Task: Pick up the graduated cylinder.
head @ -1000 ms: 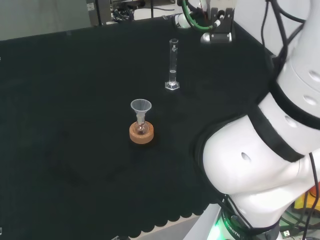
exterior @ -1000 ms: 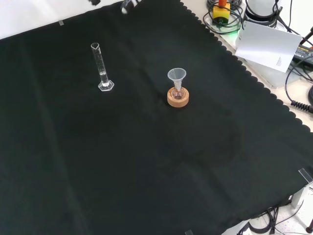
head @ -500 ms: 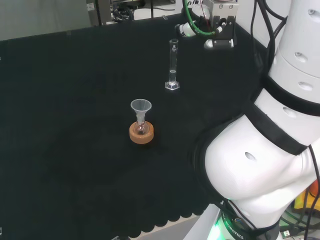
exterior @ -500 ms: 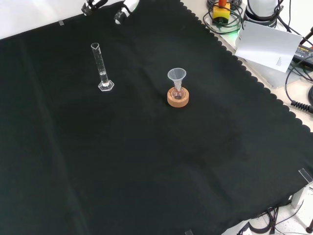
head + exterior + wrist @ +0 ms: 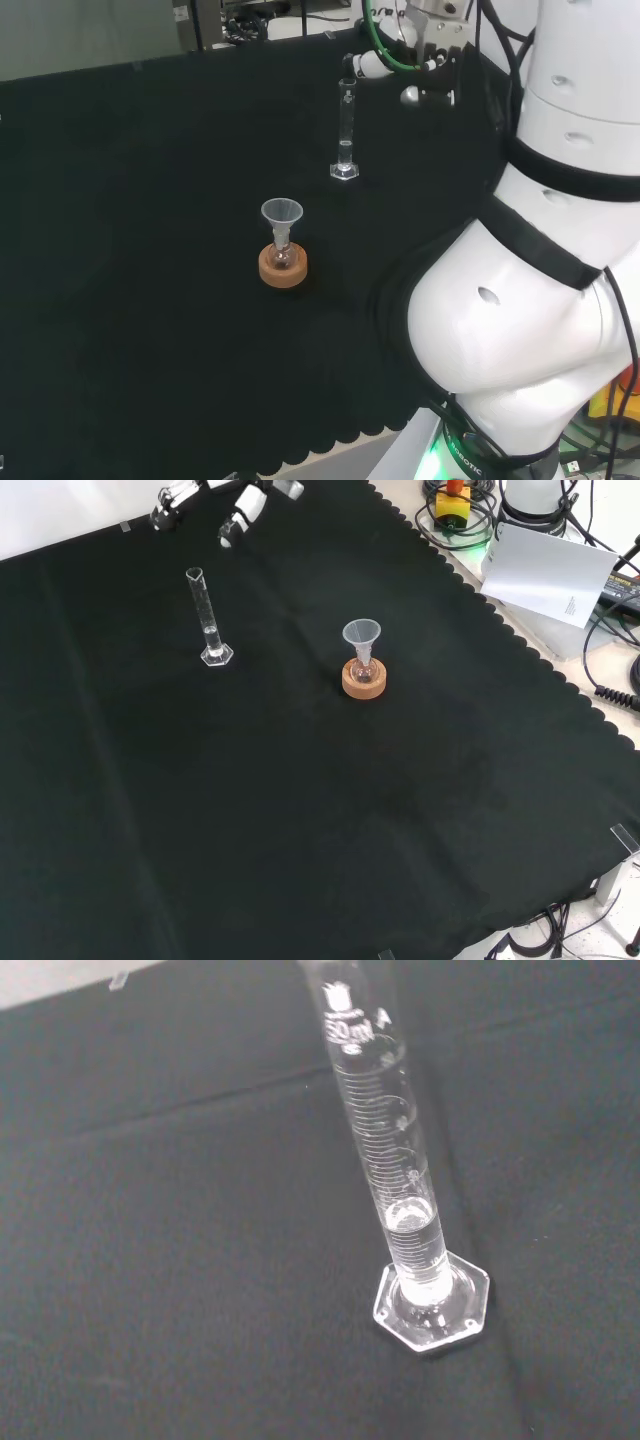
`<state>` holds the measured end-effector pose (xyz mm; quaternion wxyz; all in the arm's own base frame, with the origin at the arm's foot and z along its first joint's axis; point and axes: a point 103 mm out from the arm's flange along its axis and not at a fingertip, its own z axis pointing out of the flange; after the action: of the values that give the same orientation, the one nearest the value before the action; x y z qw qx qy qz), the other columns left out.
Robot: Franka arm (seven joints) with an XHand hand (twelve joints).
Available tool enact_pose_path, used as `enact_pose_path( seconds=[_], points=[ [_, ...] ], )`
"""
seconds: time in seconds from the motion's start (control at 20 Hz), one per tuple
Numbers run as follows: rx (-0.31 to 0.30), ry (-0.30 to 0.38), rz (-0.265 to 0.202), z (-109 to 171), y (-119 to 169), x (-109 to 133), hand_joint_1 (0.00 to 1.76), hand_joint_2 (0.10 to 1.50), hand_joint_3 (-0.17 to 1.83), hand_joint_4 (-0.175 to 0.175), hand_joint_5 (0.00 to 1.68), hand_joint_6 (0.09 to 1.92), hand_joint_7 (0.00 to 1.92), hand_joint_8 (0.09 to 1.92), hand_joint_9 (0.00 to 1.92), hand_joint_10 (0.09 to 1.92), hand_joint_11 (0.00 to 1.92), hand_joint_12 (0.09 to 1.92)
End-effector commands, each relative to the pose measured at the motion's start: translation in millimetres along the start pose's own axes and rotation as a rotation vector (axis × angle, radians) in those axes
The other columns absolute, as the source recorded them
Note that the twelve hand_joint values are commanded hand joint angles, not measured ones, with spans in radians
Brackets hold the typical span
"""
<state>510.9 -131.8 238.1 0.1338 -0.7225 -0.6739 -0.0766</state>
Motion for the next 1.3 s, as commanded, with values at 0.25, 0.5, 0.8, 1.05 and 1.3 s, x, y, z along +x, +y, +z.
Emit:
enact_pose_path(
  seconds=[0.25,0.5,0.8,1.05,1.3],
  points=[
    [-0.106,0.279,-0.112,42,28,-59,0.61,1.07,-0.17,-0.044,0.3,0.09,0.22,0.65,0.45,0.65,0.22,1.37],
    [-0.082,0.344,-0.193,60,27,-65,0.65,1.05,-0.17,-0.043,0.31,0.09,0.2,0.64,0.46,0.64,0.25,1.36],
    [-0.046,0.365,-0.252,81,27,-65,0.67,1.04,-0.17,-0.04,0.32,0.09,0.21,0.64,0.47,0.63,0.27,1.35],
    [-0.031,0.421,-0.293,102,33,-60,0.84,1.02,-0.17,-0.042,0.37,0.09,0.27,0.64,0.51,0.6,0.28,1.34],
    [-0.028,0.496,-0.315,120,42,-55,0.88,1.02,-0.17,-0.04,0.42,0.09,0.29,0.63,0.53,0.59,0.3,1.33]
  ],
)
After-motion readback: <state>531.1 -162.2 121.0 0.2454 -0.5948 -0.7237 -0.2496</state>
